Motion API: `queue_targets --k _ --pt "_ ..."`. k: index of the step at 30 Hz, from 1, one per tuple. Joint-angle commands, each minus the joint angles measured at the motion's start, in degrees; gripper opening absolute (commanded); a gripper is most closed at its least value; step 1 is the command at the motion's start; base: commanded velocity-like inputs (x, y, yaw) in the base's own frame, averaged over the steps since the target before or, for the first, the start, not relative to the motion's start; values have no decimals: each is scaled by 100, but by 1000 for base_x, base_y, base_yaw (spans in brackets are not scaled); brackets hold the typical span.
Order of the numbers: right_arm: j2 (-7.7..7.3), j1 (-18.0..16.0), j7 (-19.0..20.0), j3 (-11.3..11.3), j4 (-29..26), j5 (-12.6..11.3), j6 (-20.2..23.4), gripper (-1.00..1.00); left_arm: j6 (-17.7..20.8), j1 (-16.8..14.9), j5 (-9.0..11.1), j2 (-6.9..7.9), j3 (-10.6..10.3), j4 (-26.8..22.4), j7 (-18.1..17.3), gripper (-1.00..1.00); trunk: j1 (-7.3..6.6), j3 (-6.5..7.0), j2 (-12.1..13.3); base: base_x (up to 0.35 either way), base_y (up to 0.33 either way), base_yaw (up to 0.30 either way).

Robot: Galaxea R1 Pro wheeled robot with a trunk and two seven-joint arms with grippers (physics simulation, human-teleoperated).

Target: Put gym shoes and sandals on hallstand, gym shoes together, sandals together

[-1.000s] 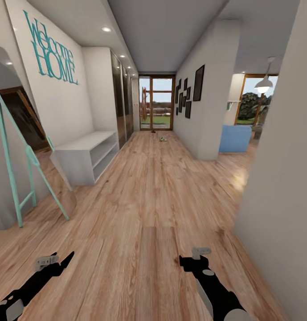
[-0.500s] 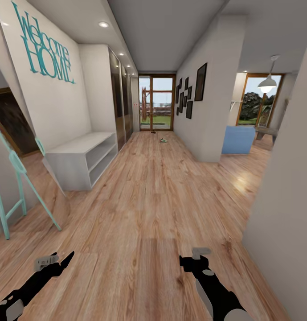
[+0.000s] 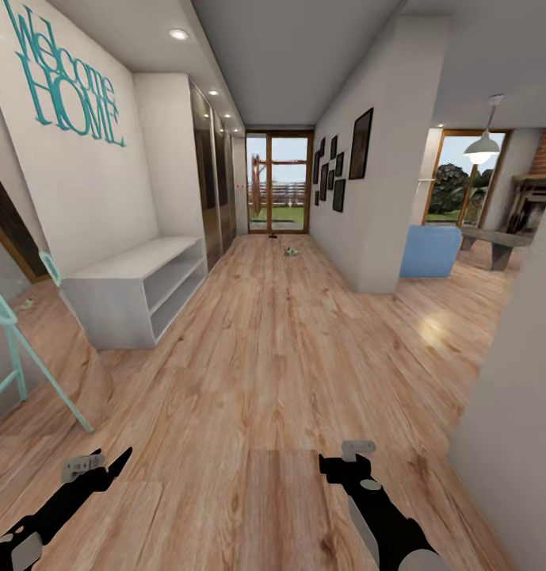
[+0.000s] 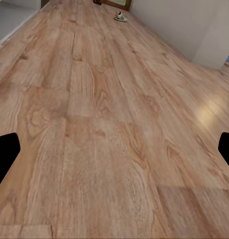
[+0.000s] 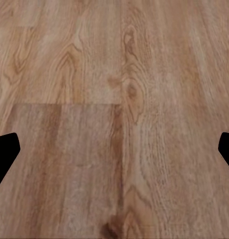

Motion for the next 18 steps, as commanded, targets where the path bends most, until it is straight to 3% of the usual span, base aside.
queue_targets --k 1,11,18 --pt "4 -1 -12 -14 -12 40 38 100 -21 -4 50 1 -48 6 -14 100 2 -6 -2 347 0 0" --pt "4 -1 -12 -27 -11 33 38 100 -28 -4 48 -14 -56 6 316 100 2 -6 -2 347 0 0" --pt "4 -1 -12 -30 -8 33 38 100 -27 -4 48 -16 -57 6 357 100 2 -6 -2 347 0 0"
